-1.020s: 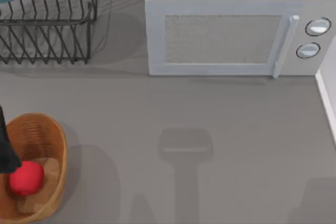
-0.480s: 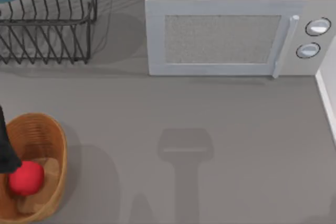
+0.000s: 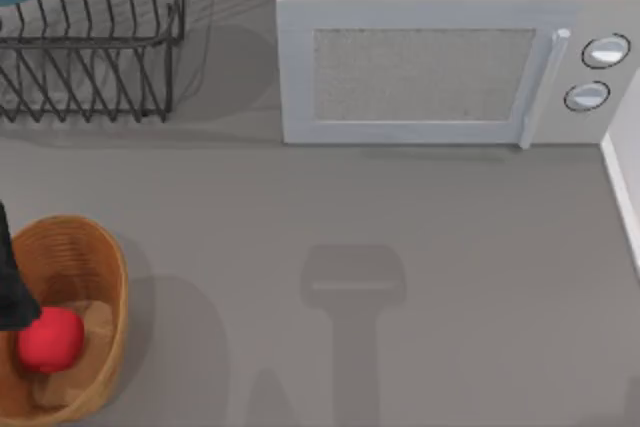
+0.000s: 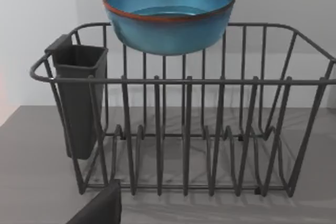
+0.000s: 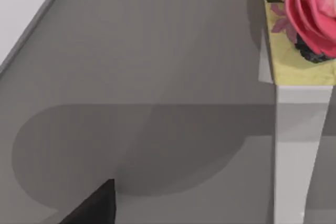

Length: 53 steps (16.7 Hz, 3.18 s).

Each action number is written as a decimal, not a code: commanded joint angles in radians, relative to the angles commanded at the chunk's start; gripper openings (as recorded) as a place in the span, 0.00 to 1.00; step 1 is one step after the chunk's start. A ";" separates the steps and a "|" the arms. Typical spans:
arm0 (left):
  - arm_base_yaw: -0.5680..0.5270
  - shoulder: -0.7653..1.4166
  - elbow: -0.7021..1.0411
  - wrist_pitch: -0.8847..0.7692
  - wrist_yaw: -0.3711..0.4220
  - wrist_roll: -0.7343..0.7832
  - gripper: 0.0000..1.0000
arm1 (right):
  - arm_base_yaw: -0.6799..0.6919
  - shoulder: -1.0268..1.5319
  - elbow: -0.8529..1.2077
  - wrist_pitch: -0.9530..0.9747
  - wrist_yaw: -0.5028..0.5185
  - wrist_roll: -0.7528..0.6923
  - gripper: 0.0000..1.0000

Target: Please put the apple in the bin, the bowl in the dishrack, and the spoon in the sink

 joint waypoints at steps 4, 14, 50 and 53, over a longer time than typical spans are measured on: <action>0.000 0.000 0.000 0.000 0.000 0.000 1.00 | 0.000 0.000 0.000 0.000 0.000 0.000 0.55; 0.000 0.000 0.000 0.000 0.000 0.000 1.00 | 0.000 0.000 0.000 0.000 0.000 0.000 0.00; 0.000 0.000 0.000 0.000 0.000 0.000 1.00 | 0.112 0.377 1.104 -0.833 0.018 0.151 0.00; 0.000 0.000 0.000 0.000 0.000 0.000 1.00 | 0.147 0.574 1.474 -0.898 0.018 0.186 0.00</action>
